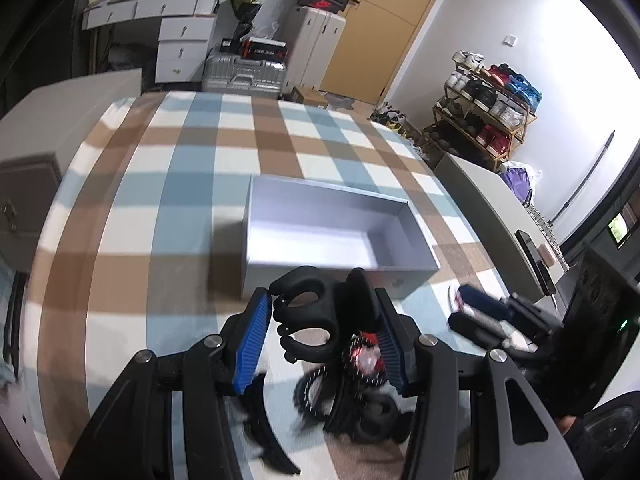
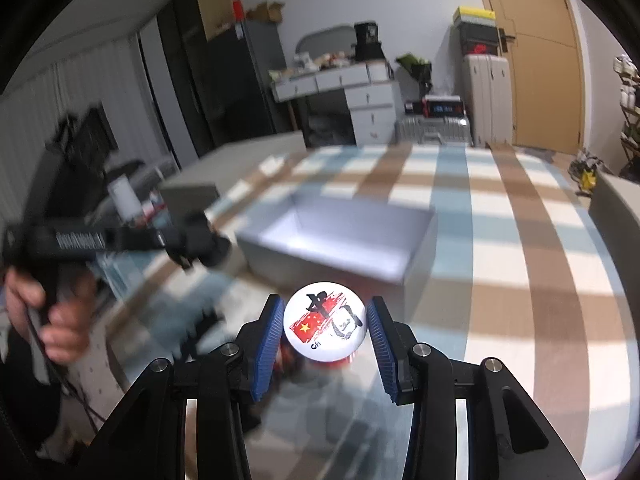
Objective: Organize jewelry
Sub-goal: 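Carry the claw clip and white badge into the silver box and open both tools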
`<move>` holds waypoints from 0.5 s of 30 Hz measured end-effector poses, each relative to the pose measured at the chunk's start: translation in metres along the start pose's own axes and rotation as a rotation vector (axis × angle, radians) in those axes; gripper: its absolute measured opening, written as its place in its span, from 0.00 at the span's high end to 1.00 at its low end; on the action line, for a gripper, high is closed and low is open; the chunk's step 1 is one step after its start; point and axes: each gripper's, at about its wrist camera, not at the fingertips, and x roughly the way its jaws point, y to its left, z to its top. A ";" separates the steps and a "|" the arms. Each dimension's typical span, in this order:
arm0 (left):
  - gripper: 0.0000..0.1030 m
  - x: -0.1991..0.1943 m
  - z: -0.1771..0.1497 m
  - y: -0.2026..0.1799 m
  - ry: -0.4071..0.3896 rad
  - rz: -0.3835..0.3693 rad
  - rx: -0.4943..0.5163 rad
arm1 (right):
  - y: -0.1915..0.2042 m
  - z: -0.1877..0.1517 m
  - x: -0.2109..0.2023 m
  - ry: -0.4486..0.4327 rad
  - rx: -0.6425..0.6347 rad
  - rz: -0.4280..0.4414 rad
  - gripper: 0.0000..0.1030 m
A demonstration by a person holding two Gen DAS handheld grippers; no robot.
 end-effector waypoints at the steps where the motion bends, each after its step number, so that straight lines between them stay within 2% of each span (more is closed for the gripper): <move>1: 0.56 0.002 0.004 -0.002 -0.006 0.000 0.008 | 0.000 0.006 -0.001 -0.013 0.001 0.006 0.59; 7: 0.56 0.019 0.026 -0.010 -0.023 0.014 0.053 | -0.006 0.043 0.014 -0.050 -0.035 0.004 0.59; 15: 0.56 0.052 0.045 -0.005 0.016 0.027 0.072 | -0.024 0.059 0.054 0.025 -0.046 0.005 0.59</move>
